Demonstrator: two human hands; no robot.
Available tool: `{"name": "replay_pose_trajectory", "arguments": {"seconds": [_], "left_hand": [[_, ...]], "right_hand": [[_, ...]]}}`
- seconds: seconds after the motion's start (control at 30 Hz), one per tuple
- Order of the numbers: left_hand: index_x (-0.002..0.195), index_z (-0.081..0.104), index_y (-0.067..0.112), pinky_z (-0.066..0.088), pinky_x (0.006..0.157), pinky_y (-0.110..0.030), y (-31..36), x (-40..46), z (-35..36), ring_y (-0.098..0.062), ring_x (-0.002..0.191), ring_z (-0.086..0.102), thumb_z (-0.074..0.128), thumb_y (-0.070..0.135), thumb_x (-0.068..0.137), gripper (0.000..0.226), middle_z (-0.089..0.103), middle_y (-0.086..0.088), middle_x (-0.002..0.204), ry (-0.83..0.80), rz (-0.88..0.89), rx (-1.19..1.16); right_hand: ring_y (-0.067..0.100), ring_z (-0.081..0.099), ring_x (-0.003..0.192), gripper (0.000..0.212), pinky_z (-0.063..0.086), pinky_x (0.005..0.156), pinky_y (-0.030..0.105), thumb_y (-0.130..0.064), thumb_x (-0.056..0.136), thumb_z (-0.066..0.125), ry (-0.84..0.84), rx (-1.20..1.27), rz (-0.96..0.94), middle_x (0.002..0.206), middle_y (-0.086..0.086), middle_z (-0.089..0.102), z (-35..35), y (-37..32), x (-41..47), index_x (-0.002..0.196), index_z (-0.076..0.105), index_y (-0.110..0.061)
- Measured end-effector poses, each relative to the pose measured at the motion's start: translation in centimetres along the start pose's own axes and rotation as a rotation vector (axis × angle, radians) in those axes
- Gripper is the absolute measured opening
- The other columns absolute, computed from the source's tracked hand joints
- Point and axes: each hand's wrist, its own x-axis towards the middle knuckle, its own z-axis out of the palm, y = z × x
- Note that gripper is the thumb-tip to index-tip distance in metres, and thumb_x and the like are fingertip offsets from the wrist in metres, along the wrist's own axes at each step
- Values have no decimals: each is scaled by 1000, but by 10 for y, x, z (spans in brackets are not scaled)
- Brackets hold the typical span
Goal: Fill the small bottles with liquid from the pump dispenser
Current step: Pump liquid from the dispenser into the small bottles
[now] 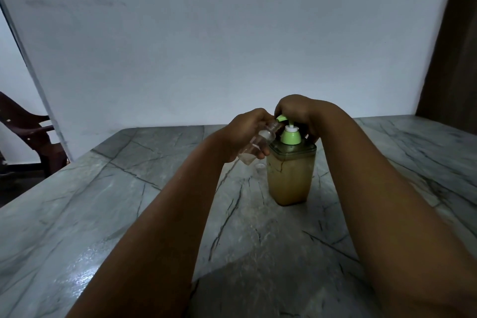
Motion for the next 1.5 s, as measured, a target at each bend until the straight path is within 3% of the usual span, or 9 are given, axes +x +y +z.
{"name": "replay_pose_trajectory", "arguments": {"seconds": [0.13,0.27,0.47,0.7,0.93,1.07,1.17,1.27,1.5], "left_hand": [[88,59,7,44,49,-26,0,0,0,-20,51,55,38,26,96,29,58,-9,72,11,8,30],[87,59,8,44,50,-27,-1,0,0,-19,52,55,38,26,96,29,57,-9,72,16,5,27],[91,60,9,43,51,-26,1,-1,2,-19,52,53,38,25,95,28,60,-5,68,10,-11,15],[97,57,5,44,50,-25,0,0,1,-19,51,54,39,27,94,28,56,-15,85,21,-35,23],[96,57,6,44,51,-26,-1,1,-4,-19,52,54,39,27,93,28,58,-17,92,23,-39,33],[102,55,4,44,50,-26,0,2,-2,-19,53,55,40,28,94,30,57,-19,94,10,-39,52],[104,57,4,44,50,-26,-1,2,-3,-18,52,56,40,29,95,32,59,-16,88,-8,-45,47],[104,58,4,44,50,-26,-2,2,-4,-18,52,55,38,30,96,33,59,-11,77,-35,-44,56],[101,56,5,44,46,-23,1,-2,-5,-17,49,54,39,27,95,29,56,-7,69,-44,-62,19]], "right_hand": [[18,30,51,25,27,47,22,10,89,35,-8,-59,20,60,9,31,2,-1,4,68,39,-2],[23,43,74,29,39,67,30,-3,96,35,-7,27,57,68,7,39,2,0,10,68,43,-5],[21,42,61,32,34,64,28,-32,91,40,-109,343,198,65,6,51,-3,8,10,68,46,-11],[20,35,54,32,36,56,27,2,93,35,-2,37,24,64,9,39,1,1,5,62,42,-5],[19,38,52,23,36,40,21,8,89,40,-48,-67,22,64,12,39,1,0,3,96,62,13],[23,41,57,19,38,55,26,-8,94,40,-30,90,67,66,12,45,2,1,6,81,52,0],[21,42,60,35,35,64,28,-36,92,43,-99,345,201,64,6,50,-3,5,8,70,49,-9],[25,48,66,44,38,70,33,-45,90,40,-143,391,223,66,10,54,-10,6,9,70,52,-8],[22,42,57,24,37,58,25,-9,93,40,-72,194,95,70,13,48,-3,2,4,72,49,-3]]}}
